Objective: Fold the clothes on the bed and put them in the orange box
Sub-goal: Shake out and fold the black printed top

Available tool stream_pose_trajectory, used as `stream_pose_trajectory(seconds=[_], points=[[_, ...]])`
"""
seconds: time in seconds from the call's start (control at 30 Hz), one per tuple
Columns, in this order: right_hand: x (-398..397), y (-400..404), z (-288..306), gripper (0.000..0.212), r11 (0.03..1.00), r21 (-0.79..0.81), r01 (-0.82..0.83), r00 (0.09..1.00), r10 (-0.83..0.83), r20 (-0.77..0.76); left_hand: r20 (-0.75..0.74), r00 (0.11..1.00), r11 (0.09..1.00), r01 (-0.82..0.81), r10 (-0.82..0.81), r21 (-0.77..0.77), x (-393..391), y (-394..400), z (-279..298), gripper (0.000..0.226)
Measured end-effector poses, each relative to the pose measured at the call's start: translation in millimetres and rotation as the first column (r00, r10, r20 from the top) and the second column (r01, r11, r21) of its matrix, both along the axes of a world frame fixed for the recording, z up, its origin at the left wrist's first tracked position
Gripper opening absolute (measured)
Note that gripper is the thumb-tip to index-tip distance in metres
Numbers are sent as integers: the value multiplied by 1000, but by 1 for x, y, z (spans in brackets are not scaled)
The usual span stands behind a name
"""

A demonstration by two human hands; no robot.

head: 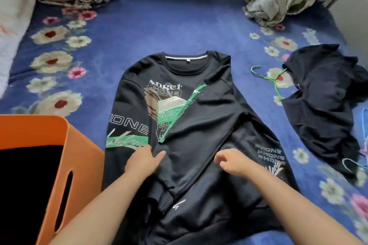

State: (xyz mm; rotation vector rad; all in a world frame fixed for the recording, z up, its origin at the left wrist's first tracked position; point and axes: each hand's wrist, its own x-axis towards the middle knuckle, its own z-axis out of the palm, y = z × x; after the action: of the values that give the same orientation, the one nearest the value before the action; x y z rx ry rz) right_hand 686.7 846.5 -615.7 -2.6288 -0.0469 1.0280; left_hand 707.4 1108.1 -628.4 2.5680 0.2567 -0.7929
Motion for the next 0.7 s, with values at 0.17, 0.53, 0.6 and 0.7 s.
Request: stream_pose_trajectory(seconds=[0.17,0.53,0.6,0.7], points=[[29,-42,0,36,949,-154,274,931,-222,289,-58,997,996,-52,56,72,13,-24,-17,56],[108,-94,-55,73,880,-421,221,817,69,572,297,940,969,101,-167,227,96,-66,-32,56],[116,-101,-66,67,887,-434,157,754,176,632,278,945,971,116,-172,208,115,-81,-34,54],[119,-124,-64,41,880,-453,141,671,252,697,203,963,981,161,-179,106,138,-113,-36,47]])
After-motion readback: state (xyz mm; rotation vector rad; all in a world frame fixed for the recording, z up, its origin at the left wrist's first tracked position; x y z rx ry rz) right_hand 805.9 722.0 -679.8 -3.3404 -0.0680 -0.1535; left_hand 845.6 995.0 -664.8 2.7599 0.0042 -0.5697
